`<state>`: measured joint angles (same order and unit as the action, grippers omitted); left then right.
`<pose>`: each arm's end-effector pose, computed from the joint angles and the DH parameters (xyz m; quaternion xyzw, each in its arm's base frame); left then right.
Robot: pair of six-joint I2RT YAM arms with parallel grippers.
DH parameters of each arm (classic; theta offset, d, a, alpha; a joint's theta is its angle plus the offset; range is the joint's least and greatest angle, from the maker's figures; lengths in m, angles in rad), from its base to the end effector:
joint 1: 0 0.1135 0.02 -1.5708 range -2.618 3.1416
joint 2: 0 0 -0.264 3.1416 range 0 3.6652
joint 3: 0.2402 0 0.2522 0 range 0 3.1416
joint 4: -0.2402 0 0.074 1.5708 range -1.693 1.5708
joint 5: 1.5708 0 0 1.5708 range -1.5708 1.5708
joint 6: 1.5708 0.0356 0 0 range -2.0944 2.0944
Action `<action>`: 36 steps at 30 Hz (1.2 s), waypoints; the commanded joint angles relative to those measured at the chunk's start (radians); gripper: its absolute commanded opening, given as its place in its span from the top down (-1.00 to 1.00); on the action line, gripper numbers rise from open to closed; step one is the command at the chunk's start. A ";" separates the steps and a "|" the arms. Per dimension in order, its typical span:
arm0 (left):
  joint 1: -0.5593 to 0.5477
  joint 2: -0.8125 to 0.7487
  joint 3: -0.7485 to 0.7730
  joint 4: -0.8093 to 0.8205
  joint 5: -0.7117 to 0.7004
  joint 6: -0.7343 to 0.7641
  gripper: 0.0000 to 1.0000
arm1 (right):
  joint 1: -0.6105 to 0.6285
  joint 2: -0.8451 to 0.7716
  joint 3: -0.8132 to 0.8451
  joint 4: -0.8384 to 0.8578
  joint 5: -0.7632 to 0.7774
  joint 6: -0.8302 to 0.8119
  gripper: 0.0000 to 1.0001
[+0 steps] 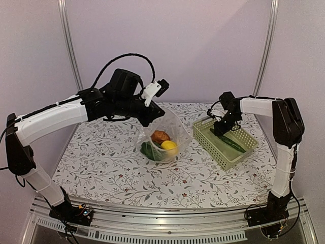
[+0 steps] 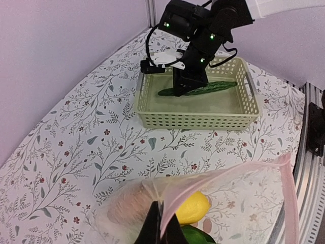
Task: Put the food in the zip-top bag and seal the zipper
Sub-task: Pick up the fake vegetable from the bin, then place the fake vegetable in the zipper food storage bag.
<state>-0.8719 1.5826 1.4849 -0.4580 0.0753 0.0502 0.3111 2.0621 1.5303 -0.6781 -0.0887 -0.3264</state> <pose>0.2333 -0.2818 0.3555 0.4049 0.7740 -0.2241 0.4321 0.4034 0.1330 0.1714 -0.3155 0.9308 0.0422 0.1796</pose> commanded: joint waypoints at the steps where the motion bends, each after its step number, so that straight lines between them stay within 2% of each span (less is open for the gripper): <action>1: -0.017 0.007 0.004 0.036 0.026 -0.023 1.00 | -0.006 -0.163 0.010 -0.033 -0.072 -0.003 0.78; 6: -0.018 0.041 0.076 0.029 0.066 -0.072 1.00 | -0.006 -0.328 0.015 -0.048 -0.189 -0.011 0.85; 11: -0.021 0.083 0.176 -0.015 0.098 -0.122 1.00 | -0.005 -0.532 0.003 -0.001 -0.457 -0.029 1.00; 18: -0.024 0.119 0.222 -0.008 0.100 -0.242 1.00 | 0.002 -0.809 -0.126 0.282 -0.797 0.018 1.00; 21: -0.023 0.130 0.219 0.028 0.101 -0.291 1.00 | 0.005 -0.799 -0.064 0.291 -0.944 0.053 1.00; 27: -0.021 0.202 0.266 0.050 0.109 -0.329 1.00 | 0.073 -0.756 -0.033 0.585 -1.156 0.316 1.00; 30: -0.016 0.249 0.304 0.035 0.106 -0.328 1.00 | 0.135 -0.721 -0.016 0.707 -1.203 0.435 1.00; 36: -0.002 0.293 0.353 0.011 0.107 -0.333 1.00 | 0.251 -0.639 0.041 0.820 -1.216 0.475 1.00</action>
<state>-0.8822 1.8530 1.7988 -0.4469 0.1757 -0.2668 0.4980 1.3830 1.5158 -0.0040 -1.2453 0.0582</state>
